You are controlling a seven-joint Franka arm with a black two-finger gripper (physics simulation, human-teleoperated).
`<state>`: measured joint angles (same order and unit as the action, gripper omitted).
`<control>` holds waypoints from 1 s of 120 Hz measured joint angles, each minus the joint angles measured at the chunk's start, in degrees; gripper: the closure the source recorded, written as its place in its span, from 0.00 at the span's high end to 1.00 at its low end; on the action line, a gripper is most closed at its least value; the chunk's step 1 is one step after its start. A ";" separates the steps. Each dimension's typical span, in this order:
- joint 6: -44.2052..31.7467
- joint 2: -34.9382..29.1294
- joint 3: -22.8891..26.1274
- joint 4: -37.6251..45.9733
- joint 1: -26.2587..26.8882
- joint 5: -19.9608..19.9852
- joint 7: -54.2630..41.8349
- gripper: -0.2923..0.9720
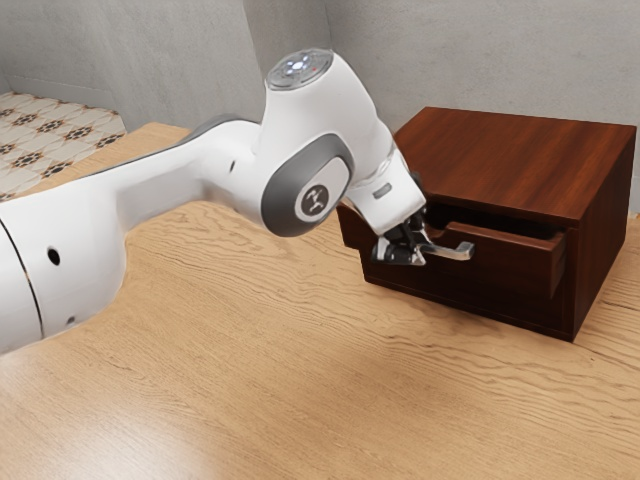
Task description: Pull the drawer handle with one arm to open the drawer
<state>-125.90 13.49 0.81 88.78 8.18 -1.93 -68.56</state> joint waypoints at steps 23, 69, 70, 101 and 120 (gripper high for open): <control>-1.02 -4.01 -0.02 5.48 -0.02 0.04 0.43 0.29; -3.54 -10.51 0.85 13.90 -0.31 0.04 1.52 0.28; -3.58 -10.61 0.87 14.02 -0.30 0.04 1.55 0.28; -4.89 -14.95 1.67 19.50 -0.56 0.04 2.40 0.28; -5.52 -17.71 2.26 22.93 -0.58 0.05 2.96 0.29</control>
<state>-131.42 -4.23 3.06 111.70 7.60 -1.88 -65.60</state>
